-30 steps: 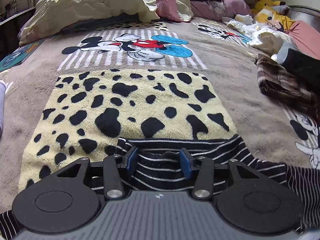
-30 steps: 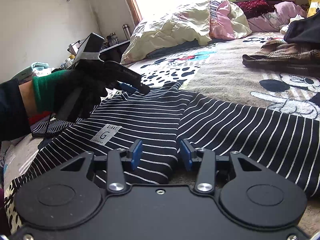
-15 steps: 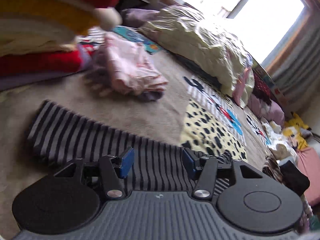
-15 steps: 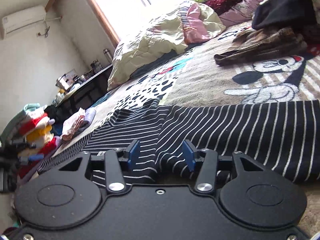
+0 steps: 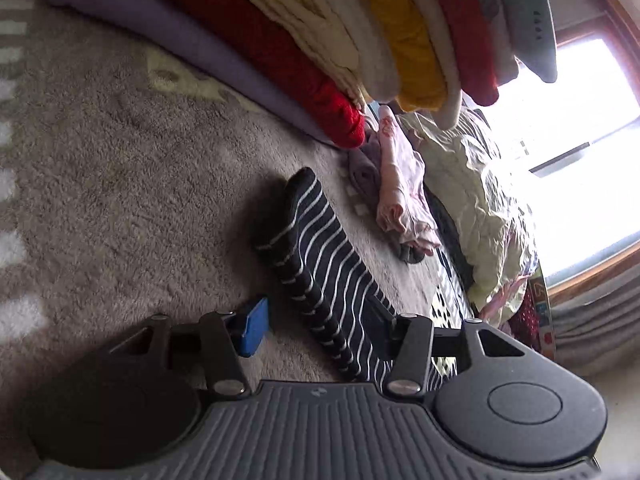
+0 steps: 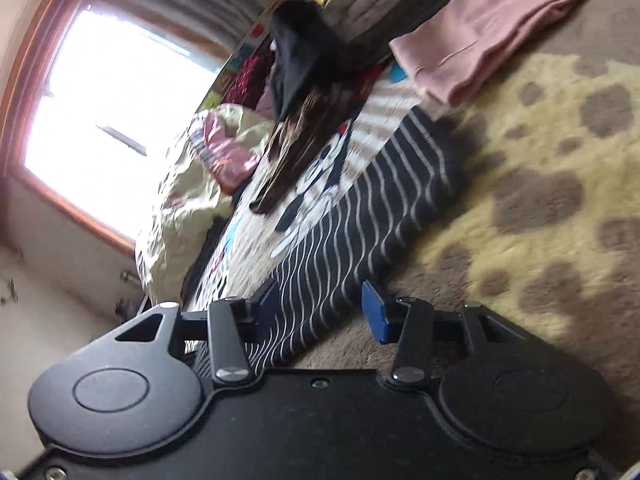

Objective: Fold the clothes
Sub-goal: 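Grasp a sleeve cuff with the left gripper while the right gripper grasps the other sleeve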

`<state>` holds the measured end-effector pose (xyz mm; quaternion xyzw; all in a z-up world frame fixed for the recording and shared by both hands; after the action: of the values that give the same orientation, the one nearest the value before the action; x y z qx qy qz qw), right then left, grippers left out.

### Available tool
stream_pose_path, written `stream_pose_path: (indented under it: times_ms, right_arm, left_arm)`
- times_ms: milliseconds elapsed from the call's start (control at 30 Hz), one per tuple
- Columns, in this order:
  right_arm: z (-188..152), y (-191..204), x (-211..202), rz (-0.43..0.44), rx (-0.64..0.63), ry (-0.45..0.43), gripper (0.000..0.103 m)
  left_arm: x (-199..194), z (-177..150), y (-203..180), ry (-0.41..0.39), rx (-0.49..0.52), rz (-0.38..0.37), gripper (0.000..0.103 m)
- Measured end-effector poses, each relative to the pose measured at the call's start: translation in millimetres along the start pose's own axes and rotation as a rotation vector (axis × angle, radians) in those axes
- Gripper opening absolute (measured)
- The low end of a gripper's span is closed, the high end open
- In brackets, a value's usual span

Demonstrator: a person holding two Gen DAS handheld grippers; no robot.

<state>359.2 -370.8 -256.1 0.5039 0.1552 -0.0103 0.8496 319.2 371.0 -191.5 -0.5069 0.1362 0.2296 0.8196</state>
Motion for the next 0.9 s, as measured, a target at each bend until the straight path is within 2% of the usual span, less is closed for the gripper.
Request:
stream_pose_path:
  times_ms: [33,100,167,233,367,467,567,700,767,900]
  right_arm:
    - [-1,0,1,-0.006,0.003,-0.014,0.044]
    - [-5,8,6,-0.027,-0.055,-0.021,0.051]
    - [-9,15,13,-0.043,-0.112,-0.022,0.054]
    - [-9,17,20,-0.048,-0.134,-0.029,0.055]
    - [-8,18,35,-0.058,-0.188,-0.032,0.056]
    - [-7,20,42,-0.067,-0.213,-0.037,0.057]
    - [-6,21,45,-0.077,-0.222,-0.045,0.058]
    - [-3,19,45,-0.067,-0.184,-0.053,0.058]
    - [-1,18,42,-0.054,-0.146,-0.06,0.058]
    - [5,13,38,-0.02,-0.042,-0.088,0.058]
  left_arm:
    - [4,3,-1,-0.009,0.0,0.004,0.046]
    - [11,9,0,-0.02,0.022,0.028,0.036]
    - [15,14,5,-0.028,0.004,0.035,0.022]
    - [19,18,10,-0.033,-0.012,0.033,0.014]
    - [22,21,7,-0.036,0.037,0.02,0.009]
    - [15,24,-14,-0.057,0.1,0.008,0.007]
    - [1,30,-54,-0.098,0.183,-0.046,0.007]
    - [-26,18,-124,-0.14,0.343,-0.143,0.007]
    - [-40,4,-166,-0.161,0.452,-0.189,0.007]
    - [-49,-47,-245,-0.176,0.676,-0.259,0.007]
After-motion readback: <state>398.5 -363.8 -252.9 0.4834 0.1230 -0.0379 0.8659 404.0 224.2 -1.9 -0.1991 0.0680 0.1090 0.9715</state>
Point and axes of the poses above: each gripper's, at about its wrist camera, not at the fingertips, and x roughly the way its jaws point, y to its left, z to its top, the point moved 8 cm from there along x, roughly the way its jaws point, and after that the axes turned 6 degrees about -y, right-handed, at the moved point
